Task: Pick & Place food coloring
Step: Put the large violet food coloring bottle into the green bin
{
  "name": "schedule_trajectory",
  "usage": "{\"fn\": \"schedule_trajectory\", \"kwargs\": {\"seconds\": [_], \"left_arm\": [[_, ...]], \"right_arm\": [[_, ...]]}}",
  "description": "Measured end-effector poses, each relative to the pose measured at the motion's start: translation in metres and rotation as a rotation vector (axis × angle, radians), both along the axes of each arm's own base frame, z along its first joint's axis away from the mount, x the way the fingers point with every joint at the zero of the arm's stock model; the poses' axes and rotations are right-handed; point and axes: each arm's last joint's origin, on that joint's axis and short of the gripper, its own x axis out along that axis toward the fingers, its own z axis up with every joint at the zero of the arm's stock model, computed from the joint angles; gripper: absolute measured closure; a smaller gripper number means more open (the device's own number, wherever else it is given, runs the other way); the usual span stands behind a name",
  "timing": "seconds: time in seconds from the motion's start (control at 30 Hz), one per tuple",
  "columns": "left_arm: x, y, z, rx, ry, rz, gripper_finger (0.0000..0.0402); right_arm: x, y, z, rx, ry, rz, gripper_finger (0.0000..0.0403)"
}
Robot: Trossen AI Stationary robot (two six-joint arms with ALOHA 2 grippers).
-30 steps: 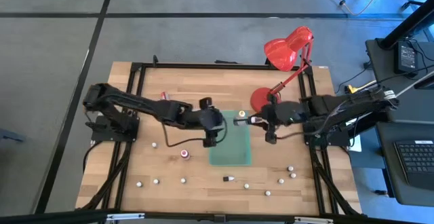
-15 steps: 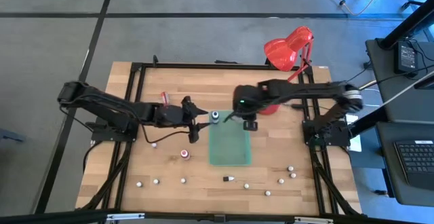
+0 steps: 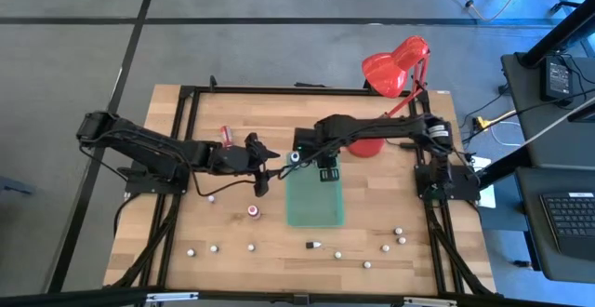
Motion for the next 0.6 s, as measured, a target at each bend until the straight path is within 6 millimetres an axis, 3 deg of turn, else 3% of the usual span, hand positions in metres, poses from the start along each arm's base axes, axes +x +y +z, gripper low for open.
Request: {"fn": "schedule_trajectory", "kwargs": {"seconds": [0.17,0.4,0.6], "left_arm": [[-0.0003,0.0,-0.0008,0.003,0.009,-0.002,0.0174],[-0.0003,0.0,-0.0007,0.009,0.011,-0.006,0.0176],[-0.0005,-0.0002,-0.0011,0.016,0.017,-0.01,0.0174]], "right_arm": [[0.0025,-0.0002,-0.0082,-0.003,0.031,0.024,0.0274],[0.006,-0.0011,-0.0083,-0.029,-0.001,0.028,0.0238],[0.007,-0.0029,-0.008,-0.081,-0.008,0.021,0.0233]]}}
